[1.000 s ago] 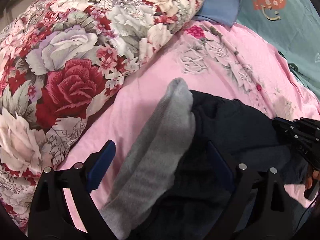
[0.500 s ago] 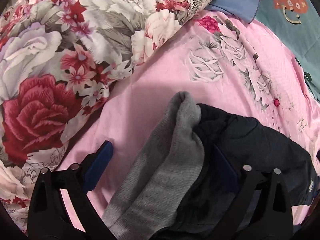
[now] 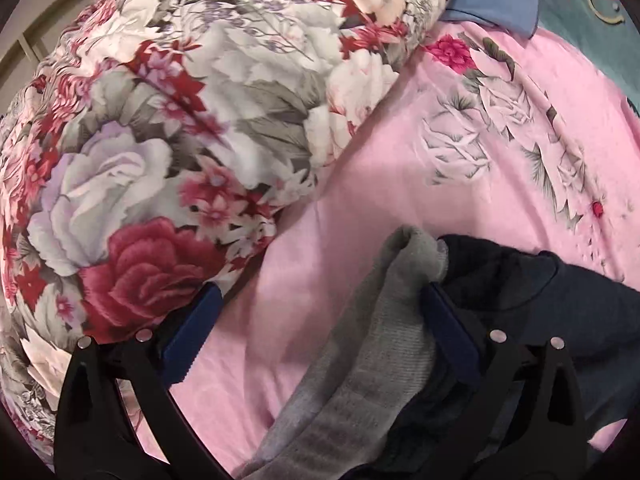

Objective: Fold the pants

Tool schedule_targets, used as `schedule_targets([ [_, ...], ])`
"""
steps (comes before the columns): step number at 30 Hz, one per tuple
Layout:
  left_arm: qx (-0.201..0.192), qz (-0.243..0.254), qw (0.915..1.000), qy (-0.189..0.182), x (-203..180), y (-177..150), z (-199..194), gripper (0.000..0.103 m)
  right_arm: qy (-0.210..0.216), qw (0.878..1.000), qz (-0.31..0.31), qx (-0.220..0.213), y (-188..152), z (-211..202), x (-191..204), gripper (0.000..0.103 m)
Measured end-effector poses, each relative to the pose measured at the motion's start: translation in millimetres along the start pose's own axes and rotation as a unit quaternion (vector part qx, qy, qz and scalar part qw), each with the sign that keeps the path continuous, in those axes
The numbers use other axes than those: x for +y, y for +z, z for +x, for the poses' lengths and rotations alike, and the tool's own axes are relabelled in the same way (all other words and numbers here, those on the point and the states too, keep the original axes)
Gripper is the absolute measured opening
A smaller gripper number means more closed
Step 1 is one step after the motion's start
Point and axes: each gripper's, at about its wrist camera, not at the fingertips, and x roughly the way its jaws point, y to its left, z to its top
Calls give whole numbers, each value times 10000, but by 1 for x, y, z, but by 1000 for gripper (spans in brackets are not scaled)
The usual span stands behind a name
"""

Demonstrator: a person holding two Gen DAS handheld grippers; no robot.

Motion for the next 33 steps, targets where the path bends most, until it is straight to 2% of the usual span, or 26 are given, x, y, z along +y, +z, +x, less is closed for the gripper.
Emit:
schedule_targets([
  [3,-74,137,9997,-179,-7,1,-1,89,-67,9991,-399,138,8,13,19,53],
  [5,88,142,9976,-672,-9,1,0,55,-218,9980,-563,198,11,18,25,53],
  [7,171,142,9938,-1091,-11,3,0,36,-264,9977,-592,219,13,21,26,53],
  [9,175,247,9932,-1127,-16,6,3,34,-348,9972,-629,200,13,22,27,53],
  [12,142,137,9918,-1263,-17,12,5,28,-316,9973,-632,191,10,21,26,53],
  [14,82,146,9929,-1182,-17,16,3,25,-310,9973,-625,213,8,22,26,53],
  [16,-151,189,9958,-880,-22,25,-1,20,-421,9971,-604,184,7,22,24,53],
  [17,-296,173,9972,-665,-24,29,-2,1,-439,9976,-530,120,8,20,22,53],
  [18,-641,134,9977,-153,-25,32,-10,0,-420,9982,-432,43,9,18,20,53],
  [19,-793,61,9968,25,-19,30,-12,0,-372,9988,-325,-18,9,15,17,53],
  [20,-663,-31,9978,-74,-17,31,-9,1,-286,9994,-210,-30,9,14,13,53],
  [21,-264,-105,9989,-385,-15,31,1,3,-271,9995,-172,9,9,15,11,53],
  [22,-93,-110,9987,-486,-14,30,7,4,-320,9993,-179,49,8,15,10,54],
  [24,-166,-71,9990,-411,-13,29,8,10,-353,9992,-195,75,7,15,7,55],
  [25,-243,-50,9988,-419,-13,28,5,20,-215,9996,-166,88,7,15,6,57],
  [26,-297,-56,9987,-405,-12,29,2,39,-88,9998,-158,105,7,14,7,61],
  [27,-370,-103,9984,-420,-9,29,-1,50,16,9997,-206,105,9,14,10,66],
  [28,-427,-168,9979,-466,-4,28,-4,70,46,9994,-342,99,11,14,16,68],
  [29,-472,-287,9973,-476,3,30,-6,77,43,9987,-488,100,12,15,22,68],
  [31,-361,-403,9963,-666,9,32,-3,77,119,9965,-817,126,19,22,39,68],
  [33,-348,-343,9964,-699,9,30,-5,79,263,9946,-988,187,24,31,54,68],
])
